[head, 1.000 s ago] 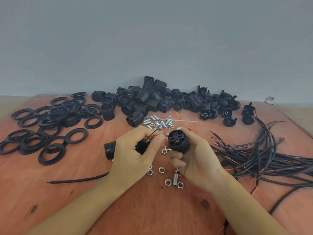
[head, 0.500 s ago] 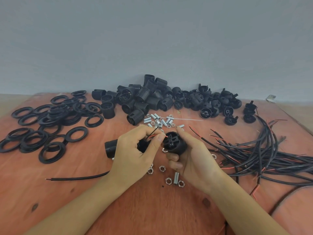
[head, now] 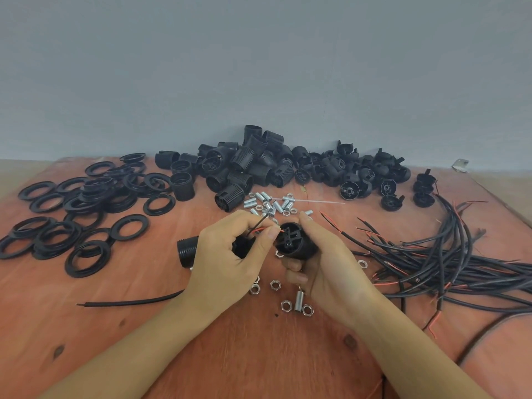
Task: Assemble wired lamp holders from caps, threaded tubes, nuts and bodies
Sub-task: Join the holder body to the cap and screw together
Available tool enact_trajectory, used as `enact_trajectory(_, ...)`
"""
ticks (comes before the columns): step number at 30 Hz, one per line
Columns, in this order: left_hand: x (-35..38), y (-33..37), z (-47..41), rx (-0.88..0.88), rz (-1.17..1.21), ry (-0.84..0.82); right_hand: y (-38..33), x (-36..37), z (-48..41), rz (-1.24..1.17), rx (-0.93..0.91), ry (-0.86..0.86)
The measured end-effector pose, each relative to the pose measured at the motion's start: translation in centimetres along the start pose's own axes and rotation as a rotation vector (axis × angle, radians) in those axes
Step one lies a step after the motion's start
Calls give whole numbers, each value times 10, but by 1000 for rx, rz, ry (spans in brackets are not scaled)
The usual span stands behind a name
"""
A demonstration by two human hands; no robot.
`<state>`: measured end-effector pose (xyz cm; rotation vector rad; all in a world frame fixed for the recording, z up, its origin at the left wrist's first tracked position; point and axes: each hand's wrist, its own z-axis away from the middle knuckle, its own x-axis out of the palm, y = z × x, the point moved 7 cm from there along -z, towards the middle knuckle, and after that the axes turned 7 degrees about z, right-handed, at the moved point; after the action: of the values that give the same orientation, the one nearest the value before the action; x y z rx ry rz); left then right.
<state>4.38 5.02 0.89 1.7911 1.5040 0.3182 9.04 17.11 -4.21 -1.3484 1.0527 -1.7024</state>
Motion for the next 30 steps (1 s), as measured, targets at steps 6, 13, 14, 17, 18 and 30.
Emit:
enact_trajectory(6, -1, 1, 0, 52, -74, 12, -12, 3, 7, 180, -199, 109)
enact_trajectory(13, -2, 7, 2, 151, -132, 41, -18, 10, 13, 312, -314, 117)
enact_trajectory(14, -2, 7, 2, 157, -131, 43, -19, 11, 14, 317, -328, 108)
enact_trajectory(17, -3, 8, 2, 130, -76, 54, -23, 10, 13, 309, -343, 99)
enact_trajectory(18, -3, 8, 1, 110, -50, 65, -24, 9, 13, 307, -343, 106)
enact_trajectory(30, -3, 2, -1, -20, 86, 28, -25, 5, 12, 334, -327, 128)
